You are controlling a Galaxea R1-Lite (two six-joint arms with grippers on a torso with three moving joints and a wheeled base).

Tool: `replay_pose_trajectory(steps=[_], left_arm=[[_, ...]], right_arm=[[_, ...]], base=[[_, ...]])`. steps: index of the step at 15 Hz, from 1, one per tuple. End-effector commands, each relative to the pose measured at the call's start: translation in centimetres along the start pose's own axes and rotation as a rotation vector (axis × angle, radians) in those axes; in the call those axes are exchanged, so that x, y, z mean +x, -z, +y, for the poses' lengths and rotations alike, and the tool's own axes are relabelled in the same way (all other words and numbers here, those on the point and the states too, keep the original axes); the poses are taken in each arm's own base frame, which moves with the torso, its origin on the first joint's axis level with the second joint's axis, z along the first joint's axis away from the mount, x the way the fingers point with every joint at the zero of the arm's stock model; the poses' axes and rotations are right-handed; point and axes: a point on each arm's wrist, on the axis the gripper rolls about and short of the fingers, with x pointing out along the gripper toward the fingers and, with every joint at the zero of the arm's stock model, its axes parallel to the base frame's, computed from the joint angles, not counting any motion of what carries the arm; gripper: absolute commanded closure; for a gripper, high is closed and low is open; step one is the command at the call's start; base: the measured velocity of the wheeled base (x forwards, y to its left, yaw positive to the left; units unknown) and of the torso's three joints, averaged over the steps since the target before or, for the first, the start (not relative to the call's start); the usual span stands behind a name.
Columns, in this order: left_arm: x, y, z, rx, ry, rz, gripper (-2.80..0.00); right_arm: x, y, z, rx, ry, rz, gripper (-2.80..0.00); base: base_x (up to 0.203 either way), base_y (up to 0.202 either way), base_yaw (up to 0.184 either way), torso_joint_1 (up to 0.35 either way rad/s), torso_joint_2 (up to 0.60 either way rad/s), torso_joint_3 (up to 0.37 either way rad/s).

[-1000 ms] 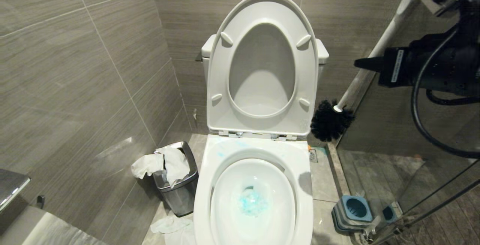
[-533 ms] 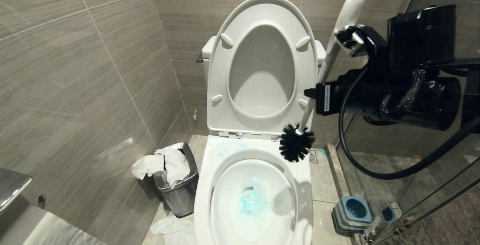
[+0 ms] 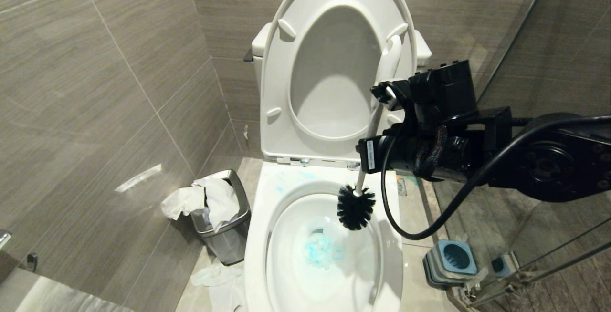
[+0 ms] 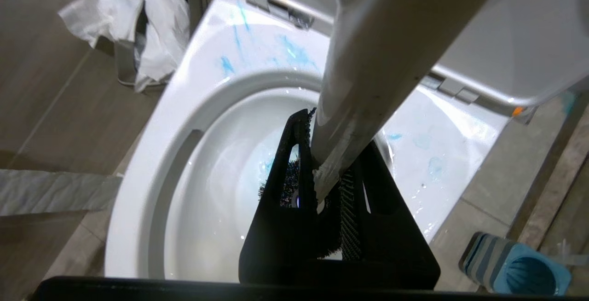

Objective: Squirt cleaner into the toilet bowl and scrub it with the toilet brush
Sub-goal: Scrub the toilet bowl

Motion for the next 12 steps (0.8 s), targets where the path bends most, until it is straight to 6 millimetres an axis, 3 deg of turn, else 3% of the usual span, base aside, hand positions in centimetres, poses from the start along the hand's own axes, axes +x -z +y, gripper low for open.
replay_pose_trajectory(steps=[1,4,8,12], left_arm=[[0.0,0.0,0.0,0.001,-0.001,0.001,0.00],[0.0,0.0,0.0,0.000,0.001,0.000,0.00],[0.0,0.0,0.0,0.000,0.001,0.000,0.00],[0.0,0.0,0.0,-0.003,0.001,0.000,0.00]], right_arm=[[1.3,1.1,0.9,-0.014,-0.012,0.040,0.00],[2.3,2.3,2.1,-0.037,-0.024,0.076,0.00],[6.1,3.4,3.6,-0.047,0.007,0.042,0.00],[8.8,4.7,4.4,-0.062,0.019,0.058,0.00]], base=[[0.000,0.000,0.000,0.002,0.01,-0.144],[0.000,0.000,0.000,0.003,0.00,-0.047],[0.000,0.000,0.000,0.000,0.00,0.000],[0.000,0.000,0.000,0.000,0.00,0.000]])
